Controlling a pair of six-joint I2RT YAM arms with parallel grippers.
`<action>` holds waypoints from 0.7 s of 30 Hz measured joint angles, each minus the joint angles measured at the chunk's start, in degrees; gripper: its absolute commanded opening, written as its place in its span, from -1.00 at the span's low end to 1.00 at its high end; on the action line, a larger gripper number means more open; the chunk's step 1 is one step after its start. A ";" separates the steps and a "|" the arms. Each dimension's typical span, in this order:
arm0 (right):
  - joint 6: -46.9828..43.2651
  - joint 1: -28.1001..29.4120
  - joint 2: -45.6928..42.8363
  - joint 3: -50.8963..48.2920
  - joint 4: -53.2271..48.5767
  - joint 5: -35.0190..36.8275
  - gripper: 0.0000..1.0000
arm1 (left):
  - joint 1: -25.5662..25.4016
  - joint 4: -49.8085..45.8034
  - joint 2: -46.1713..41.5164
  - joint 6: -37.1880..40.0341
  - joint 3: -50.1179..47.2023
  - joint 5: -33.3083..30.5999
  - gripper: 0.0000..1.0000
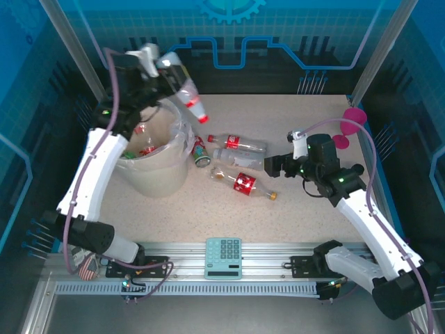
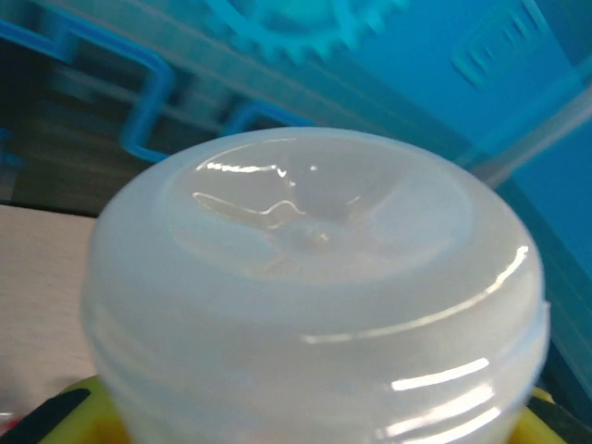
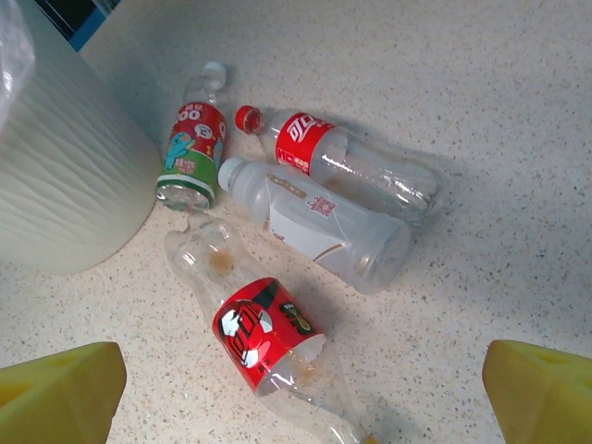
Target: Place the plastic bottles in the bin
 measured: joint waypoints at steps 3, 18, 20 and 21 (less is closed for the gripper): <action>-0.22 -0.20 0.79 -0.04 -0.31 -0.22 1.00 | 8.81 -3.41 -2.91 0.81 0.04 0.24 -0.32; -1.95 -1.11 2.75 -0.81 -0.04 -1.68 1.00 | 24.65 -8.39 -11.26 3.02 -19.04 2.43 -0.26; -2.12 -1.11 2.75 -1.09 0.26 -1.68 1.00 | 24.52 -7.30 -11.10 1.88 -24.15 3.39 -0.26; -2.10 -1.11 2.75 -1.25 0.37 -1.70 1.00 | 24.24 -6.88 -10.86 1.53 -26.16 3.67 -0.25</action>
